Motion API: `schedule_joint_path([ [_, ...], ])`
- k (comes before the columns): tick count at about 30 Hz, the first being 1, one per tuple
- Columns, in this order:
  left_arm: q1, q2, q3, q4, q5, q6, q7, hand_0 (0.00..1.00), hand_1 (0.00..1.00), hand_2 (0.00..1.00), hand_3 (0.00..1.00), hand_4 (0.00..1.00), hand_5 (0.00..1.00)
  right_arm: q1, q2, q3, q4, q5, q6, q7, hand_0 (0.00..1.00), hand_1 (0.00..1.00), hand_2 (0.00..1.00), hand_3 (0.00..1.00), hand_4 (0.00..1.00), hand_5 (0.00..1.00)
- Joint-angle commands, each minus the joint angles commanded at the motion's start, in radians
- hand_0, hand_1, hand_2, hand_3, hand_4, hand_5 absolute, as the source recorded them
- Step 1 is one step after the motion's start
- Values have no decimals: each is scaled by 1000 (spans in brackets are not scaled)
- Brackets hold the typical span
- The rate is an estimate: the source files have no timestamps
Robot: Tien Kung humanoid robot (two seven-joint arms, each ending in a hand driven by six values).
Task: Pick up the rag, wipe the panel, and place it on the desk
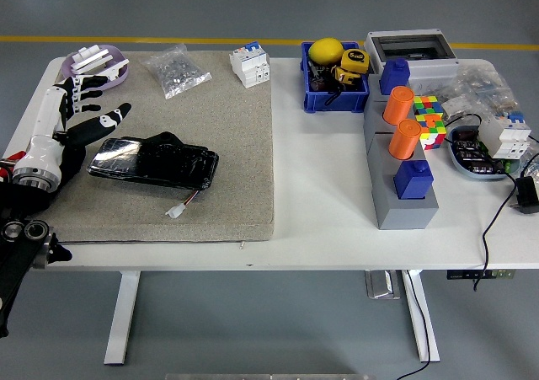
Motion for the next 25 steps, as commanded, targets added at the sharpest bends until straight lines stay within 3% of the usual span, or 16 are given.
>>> schedule_joint_path([
  [17, -1, -2, -33, 3, 8, -4, 6, 595, 730, 758, 659, 869, 201, 13, 15, -2, -2, 2, -2, 2, 747, 595, 615, 558, 962, 476],
  [25, -9, 9, -50, -5, 15, -8, 12, 598, 730, 759, 658, 868, 205, 25, 18, -2, 0, -9, -3, 2, 747, 596, 615, 558, 963, 475],
])
